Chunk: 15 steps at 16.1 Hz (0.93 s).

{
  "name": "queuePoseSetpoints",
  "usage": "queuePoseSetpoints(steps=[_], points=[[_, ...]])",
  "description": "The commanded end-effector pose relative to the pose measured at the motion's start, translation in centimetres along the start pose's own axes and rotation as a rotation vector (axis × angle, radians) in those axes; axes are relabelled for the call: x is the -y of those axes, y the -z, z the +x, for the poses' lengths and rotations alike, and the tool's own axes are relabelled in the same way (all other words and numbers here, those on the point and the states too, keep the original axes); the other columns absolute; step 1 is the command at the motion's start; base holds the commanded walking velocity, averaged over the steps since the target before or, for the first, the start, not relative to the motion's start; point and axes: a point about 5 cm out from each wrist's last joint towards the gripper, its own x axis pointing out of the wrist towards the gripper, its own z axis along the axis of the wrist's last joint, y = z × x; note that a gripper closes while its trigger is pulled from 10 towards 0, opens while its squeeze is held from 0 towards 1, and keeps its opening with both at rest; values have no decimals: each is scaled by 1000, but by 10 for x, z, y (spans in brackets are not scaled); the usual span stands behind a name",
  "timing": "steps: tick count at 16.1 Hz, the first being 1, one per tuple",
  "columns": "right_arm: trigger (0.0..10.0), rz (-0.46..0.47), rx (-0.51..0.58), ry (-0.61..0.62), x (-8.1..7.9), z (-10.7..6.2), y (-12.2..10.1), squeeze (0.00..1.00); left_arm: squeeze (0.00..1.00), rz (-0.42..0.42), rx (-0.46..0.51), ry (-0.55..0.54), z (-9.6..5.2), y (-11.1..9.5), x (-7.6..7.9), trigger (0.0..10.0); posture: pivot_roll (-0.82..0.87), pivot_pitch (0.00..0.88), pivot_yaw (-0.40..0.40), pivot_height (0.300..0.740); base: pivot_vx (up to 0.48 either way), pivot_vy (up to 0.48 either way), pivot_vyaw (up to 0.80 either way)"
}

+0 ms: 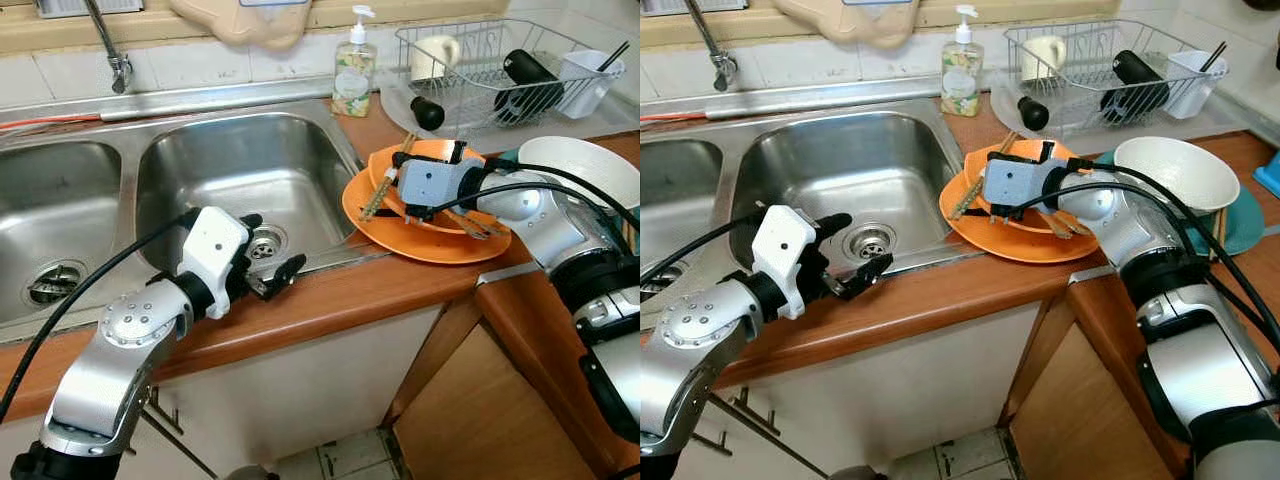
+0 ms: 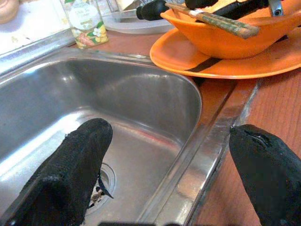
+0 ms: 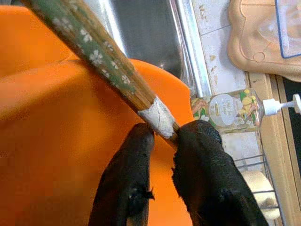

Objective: Kitchen organization

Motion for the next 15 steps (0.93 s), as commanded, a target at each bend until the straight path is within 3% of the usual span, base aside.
queuePoseSetpoints(steps=[1, 8, 13, 14, 15], points=[[0, -25, 7, 6, 6, 1, -4, 0, 0, 13, 8, 19, 0, -5, 3, 10000, 10, 0, 23, 740, 0, 0, 0], [0, -44, 10, 30, 11, -1, -2, 0, 0, 25, 5, 22, 0, -5, 4, 10000, 10, 0, 28, 740, 0, 0, 0], [0, -56, 11, 102, 24, -6, 0, 0, 0, 44, 8, 15, 1, -6, 1, 10000, 10, 0, 34, 740, 0, 0, 0], [0, -42, 16, 124, 28, -8, 0, 0, 0, 41, 9, 12, 1, -7, 0, 10000, 10, 0, 34, 740, 0, 0, 0], [0, 39, 61, 180, 38, -12, -4, 0, 0, 5, 21, 6, 3, -10, -3, 10000, 15, 0, 32, 740, 0, 0, 0]])
